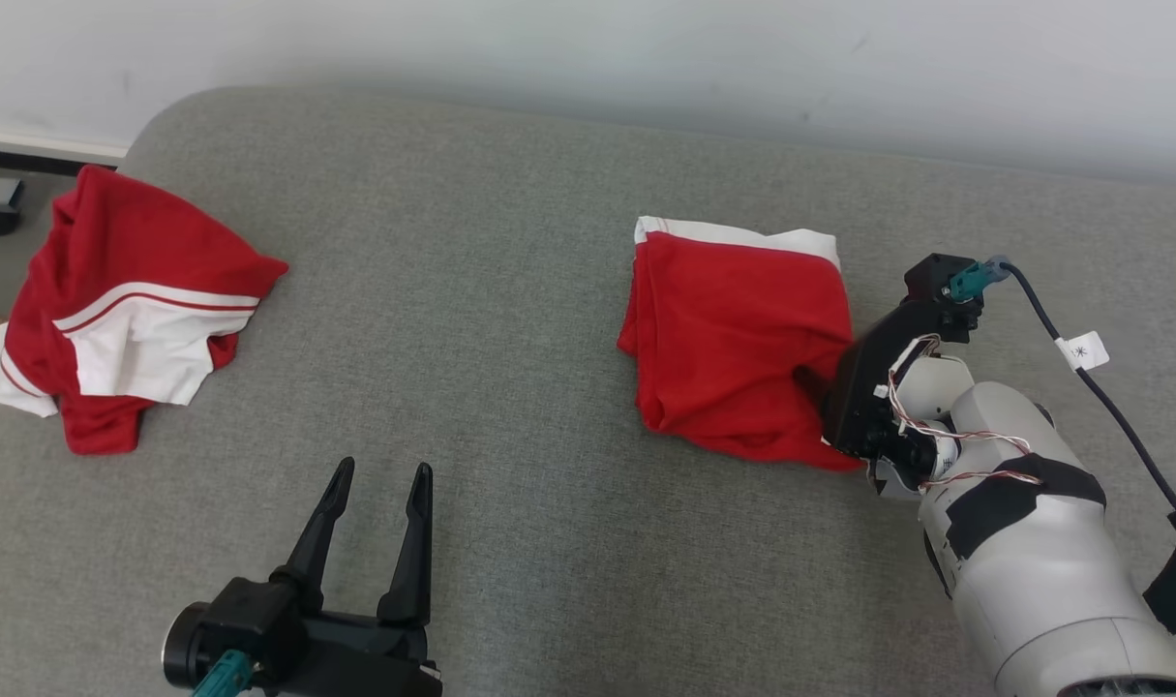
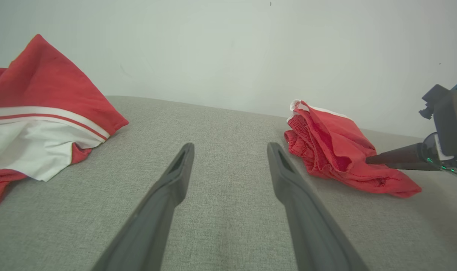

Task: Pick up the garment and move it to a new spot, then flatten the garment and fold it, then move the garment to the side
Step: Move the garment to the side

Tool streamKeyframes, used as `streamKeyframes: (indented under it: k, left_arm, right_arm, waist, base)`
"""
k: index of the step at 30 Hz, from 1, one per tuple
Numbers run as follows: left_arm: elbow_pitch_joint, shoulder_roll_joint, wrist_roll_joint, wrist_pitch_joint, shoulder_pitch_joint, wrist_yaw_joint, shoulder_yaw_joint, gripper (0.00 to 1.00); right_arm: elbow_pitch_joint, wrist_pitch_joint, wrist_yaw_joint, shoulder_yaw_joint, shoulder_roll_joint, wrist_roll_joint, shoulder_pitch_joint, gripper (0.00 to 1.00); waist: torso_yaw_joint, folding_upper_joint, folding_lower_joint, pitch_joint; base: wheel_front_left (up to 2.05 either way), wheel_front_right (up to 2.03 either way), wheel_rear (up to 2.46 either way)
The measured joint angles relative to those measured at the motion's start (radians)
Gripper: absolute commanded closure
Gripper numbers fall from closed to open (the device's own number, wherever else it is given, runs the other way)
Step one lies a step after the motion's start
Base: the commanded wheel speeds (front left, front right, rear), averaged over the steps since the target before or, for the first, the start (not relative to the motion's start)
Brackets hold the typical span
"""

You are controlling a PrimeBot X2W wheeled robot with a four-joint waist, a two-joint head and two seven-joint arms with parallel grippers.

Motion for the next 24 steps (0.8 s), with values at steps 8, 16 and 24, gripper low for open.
streamKeyframes:
  k: [8,16,24]
  left_arm:
    - [-0.002,0.002,-0.005,0.000,-0.009,0.000,0.019,0.00]
    - [-0.026,0.020,-0.005,0.000,-0.009,0.000,0.059,0.00]
    - [-0.063,0.042,-0.005,0.000,-0.029,0.000,0.107,0.00]
  right_arm:
    - [0.143,-0.089,0.000,0.021,0.000,0.042,-0.068,1.00]
    - [0.173,-0.146,0.000,-0.085,-0.034,-0.114,-0.088,1.00]
    - [0.113,-0.144,0.000,-0.122,-0.192,-0.292,-0.087,1.00]
  waist:
    - [0.001,0.0000,-0.0001,0.019]
    - [-0.071,-0.0001,-0.0002,0.031]
    - [-0.149,0.0000,-0.0002,0.068]
  base:
    - [0.00,0.00,0.00]
    - [0.00,0.00,0.00]
    - [0.00,0.00,0.00]
